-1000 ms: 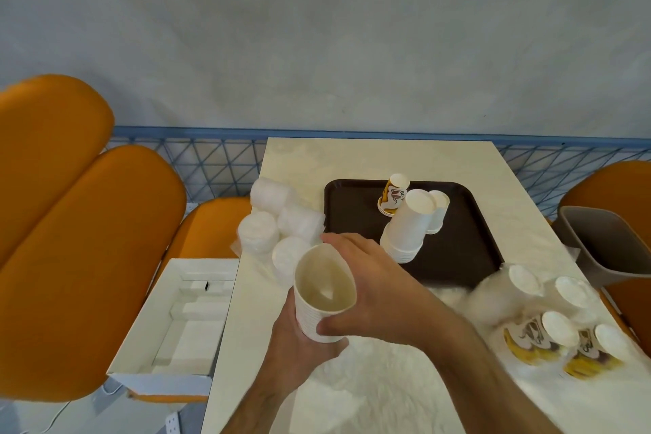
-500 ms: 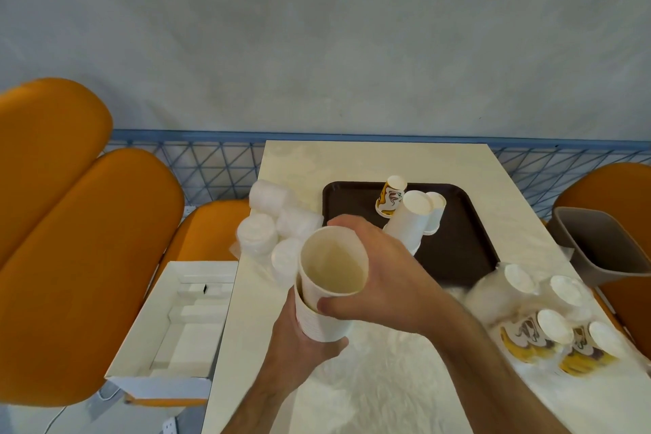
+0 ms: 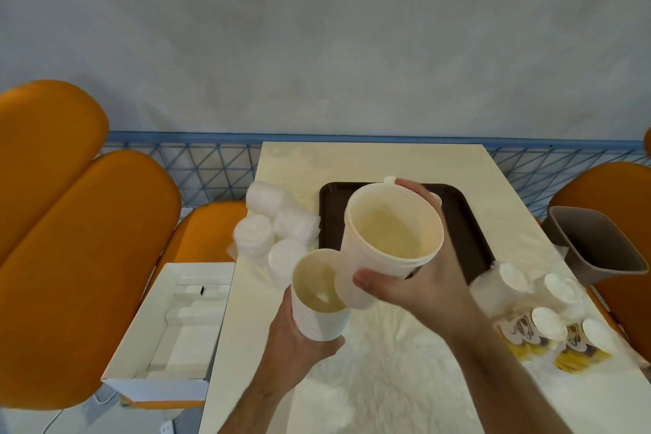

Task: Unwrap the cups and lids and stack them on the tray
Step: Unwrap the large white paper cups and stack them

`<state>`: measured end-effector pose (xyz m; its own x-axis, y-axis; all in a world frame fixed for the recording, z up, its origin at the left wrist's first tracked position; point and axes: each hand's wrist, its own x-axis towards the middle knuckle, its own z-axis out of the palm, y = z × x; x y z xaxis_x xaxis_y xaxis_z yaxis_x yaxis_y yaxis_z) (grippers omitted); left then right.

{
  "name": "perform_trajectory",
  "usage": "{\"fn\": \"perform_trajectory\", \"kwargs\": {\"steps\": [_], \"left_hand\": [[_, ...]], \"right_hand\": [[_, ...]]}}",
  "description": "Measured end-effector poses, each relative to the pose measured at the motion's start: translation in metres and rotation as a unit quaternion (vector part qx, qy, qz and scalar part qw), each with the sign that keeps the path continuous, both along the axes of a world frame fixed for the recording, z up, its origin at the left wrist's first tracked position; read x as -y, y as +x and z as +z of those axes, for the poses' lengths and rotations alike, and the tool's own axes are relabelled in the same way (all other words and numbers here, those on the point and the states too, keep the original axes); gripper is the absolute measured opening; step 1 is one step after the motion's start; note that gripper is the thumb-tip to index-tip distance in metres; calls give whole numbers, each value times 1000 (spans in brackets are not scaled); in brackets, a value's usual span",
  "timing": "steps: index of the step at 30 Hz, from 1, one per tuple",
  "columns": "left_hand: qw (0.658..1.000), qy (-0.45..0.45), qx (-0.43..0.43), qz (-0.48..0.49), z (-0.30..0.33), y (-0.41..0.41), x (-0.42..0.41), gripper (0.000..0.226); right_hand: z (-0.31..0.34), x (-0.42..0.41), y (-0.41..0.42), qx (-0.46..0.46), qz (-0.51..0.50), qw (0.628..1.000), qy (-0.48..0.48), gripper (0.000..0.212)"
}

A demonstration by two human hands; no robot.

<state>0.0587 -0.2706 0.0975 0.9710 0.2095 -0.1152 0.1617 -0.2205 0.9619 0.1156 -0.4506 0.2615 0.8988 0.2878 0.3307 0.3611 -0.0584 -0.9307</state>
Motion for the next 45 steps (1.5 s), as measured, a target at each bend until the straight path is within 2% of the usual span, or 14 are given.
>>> {"fn": "perform_trajectory", "kwargs": {"steps": [3, 8, 11, 13, 15, 20, 24, 28, 32, 35, 41, 45], "left_hand": [[1000, -7, 6, 2, 1, -1, 1, 92], [1000, -13, 9, 1, 1, -1, 1, 93], [1000, -12, 8, -1, -2, -2, 0, 93], [1000, -8, 9, 0, -2, -1, 0, 94], [1000, -3, 13, -1, -2, 0, 1, 96], [1000, 0, 14, 1, -3, -1, 0, 96], [1000, 2, 14, 1, -4, -1, 0, 96], [1000, -1, 13, 1, -5, 0, 0, 96], [1000, -2, 10, 3, -4, 0, 0, 95], [1000, 0, 13, 4, -4, 0, 0, 95], [1000, 0, 11, 7, -3, -1, 1, 97], [1000, 1, 14, 9, -1, -1, 2, 94]], "right_hand": [[-25, -10, -3, -48, 20, 999, -17, 85], [-39, -17, -1, -97, -2, 995, -13, 92], [-32, -8, 9, -114, -20, 993, -19, 77], [-28, 5, 19, -103, -47, 992, -48, 68], [-26, 21, 30, -95, -86, 986, -104, 69], [-21, 63, 39, -153, -163, 952, -211, 70], [-20, 88, 45, -119, -230, 900, -351, 53], [-17, 97, 57, -91, -256, 866, -420, 47], [-19, 91, 81, -63, -273, 853, -440, 46], [-18, 82, 98, -38, -291, 856, -425, 49], [-21, 56, 130, 11, -339, 857, -389, 67], [-41, 46, 151, 45, -324, 849, -416, 56]]}}
